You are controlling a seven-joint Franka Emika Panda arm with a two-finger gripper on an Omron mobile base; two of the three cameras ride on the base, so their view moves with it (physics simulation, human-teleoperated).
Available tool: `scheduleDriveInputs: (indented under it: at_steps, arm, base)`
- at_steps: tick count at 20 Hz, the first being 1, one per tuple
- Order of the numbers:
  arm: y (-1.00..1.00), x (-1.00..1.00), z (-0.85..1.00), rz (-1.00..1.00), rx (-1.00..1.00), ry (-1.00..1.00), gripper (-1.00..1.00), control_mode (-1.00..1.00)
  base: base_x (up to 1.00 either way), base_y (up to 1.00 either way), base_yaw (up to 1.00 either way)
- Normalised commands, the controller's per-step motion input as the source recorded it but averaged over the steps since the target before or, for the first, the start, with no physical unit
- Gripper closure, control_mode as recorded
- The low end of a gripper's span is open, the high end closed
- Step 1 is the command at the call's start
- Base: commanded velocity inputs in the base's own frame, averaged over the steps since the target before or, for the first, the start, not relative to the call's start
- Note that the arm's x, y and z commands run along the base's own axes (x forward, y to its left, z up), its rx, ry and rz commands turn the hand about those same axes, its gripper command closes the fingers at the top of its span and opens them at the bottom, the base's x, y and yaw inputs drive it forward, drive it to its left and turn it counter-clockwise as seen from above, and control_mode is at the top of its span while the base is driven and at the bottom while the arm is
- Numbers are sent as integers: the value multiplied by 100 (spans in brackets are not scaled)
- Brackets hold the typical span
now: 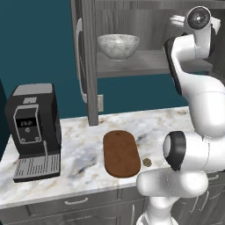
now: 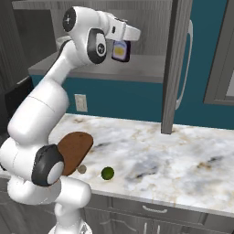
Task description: Open the cabinet. Place the bowl and condiment on the counter. Then place the lime and garlic on the cutting board.
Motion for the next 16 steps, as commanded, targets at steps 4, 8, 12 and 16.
scheduleDriveInputs:
  at_steps: [4,8,12,16]
  arm:
    - [22,-100,10,0,0,-12,100,-100]
    - [20,-100,8,0,0,-7,100,-100]
    - [15,-100,9,0,0,-2,100,-100]
    - [21,-100,0,0,-3,0,100,-100]
  base:
    - [0,0,0]
    - [0,0,0]
    - [0,0,0]
    - [0,0,0]
